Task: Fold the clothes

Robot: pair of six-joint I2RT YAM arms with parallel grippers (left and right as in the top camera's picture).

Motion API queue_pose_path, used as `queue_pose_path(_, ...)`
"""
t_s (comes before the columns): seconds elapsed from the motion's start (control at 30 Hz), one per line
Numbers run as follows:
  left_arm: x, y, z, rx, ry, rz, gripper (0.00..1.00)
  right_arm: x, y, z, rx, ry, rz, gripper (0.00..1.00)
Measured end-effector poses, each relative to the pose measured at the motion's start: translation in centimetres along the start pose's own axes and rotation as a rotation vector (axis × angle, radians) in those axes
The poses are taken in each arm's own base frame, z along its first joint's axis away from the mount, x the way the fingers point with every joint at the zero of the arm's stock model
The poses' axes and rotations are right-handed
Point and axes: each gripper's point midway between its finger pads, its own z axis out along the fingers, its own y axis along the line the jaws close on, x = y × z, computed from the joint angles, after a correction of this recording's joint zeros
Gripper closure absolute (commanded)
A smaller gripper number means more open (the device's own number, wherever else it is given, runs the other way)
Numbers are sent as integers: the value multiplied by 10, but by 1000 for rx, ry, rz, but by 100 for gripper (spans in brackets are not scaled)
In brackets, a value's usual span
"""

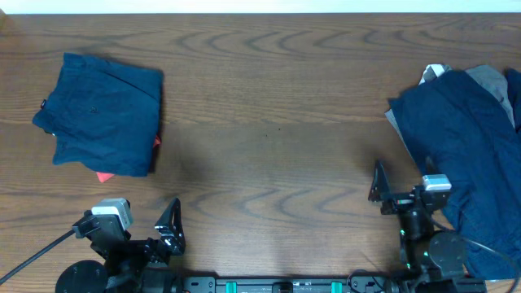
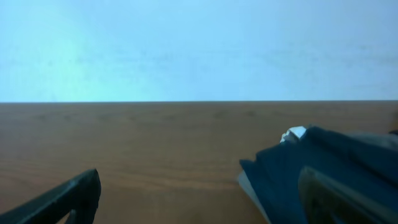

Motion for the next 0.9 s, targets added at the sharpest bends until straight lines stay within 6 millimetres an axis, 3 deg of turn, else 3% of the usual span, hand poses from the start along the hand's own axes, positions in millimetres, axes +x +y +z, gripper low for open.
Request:
queue_pose_path(0.13,0,0,0,0,0,0,2,30,-1,4,-2,47,-45,1)
queue_pose_path(0.23,0,0,0,0,0,0,2,38,1,4,-18,81,-79,1)
queue_pose_path(0.9,0,0,0,0,0,0,2,39,5,4,-42,85,-112,1)
